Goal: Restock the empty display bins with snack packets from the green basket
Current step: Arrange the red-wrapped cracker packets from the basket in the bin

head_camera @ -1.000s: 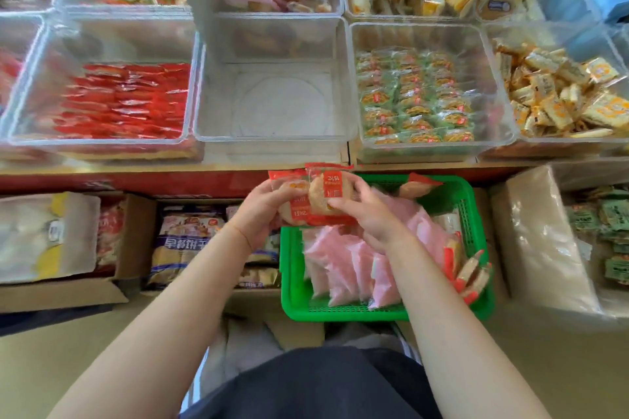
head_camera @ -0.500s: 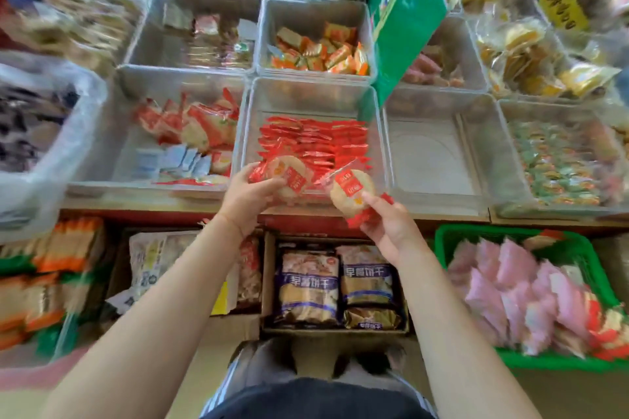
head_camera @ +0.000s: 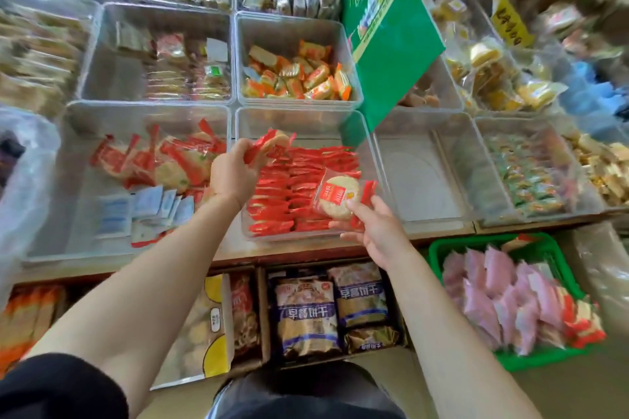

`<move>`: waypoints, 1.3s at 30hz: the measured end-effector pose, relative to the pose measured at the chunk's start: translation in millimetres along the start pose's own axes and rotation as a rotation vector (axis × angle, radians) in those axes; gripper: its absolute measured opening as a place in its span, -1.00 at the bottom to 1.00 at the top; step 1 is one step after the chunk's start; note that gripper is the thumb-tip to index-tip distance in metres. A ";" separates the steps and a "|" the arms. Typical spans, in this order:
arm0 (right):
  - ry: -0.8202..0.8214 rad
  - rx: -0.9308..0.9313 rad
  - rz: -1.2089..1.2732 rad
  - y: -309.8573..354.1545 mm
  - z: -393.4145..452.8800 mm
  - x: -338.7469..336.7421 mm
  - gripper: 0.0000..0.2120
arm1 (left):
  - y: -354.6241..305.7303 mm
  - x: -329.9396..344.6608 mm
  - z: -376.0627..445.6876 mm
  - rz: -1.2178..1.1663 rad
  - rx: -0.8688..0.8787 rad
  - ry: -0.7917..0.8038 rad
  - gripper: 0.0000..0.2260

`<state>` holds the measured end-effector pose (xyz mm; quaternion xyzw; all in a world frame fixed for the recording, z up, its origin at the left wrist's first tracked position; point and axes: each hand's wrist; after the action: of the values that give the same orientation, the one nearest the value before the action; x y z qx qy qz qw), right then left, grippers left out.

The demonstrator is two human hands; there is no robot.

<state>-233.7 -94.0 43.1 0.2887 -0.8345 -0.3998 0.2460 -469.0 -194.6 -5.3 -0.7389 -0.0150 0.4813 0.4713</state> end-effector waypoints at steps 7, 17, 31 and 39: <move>-0.160 -0.185 -0.652 31.7 70.5 1.5 -0.71 | 22.4 18.5 65.4 0.023 0.134 -0.012 -0.82; -0.037 -0.462 -1.402 47.8 196.1 54.6 -0.60 | 26.1 30.2 95.9 0.074 0.247 -0.092 -0.93; 0.307 0.005 -1.580 34.9 267.3 89.6 -0.56 | 35.5 34.6 102.4 0.194 0.240 -0.040 -0.87; 0.249 0.004 -1.452 40.0 266.4 86.8 -0.75 | 31.2 32.4 99.4 0.238 0.205 -0.003 -0.83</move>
<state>-477.9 7.5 -58.0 0.8123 -0.3997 -0.4247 0.0118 -537.1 -128.6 -59.3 -0.6826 0.1212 0.5340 0.4839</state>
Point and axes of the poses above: each hand's wrist, its own z-axis towards the middle knuckle, its own x-axis out of the palm, y = z × x, and after that the axes turned 11 degrees about y, right-handed
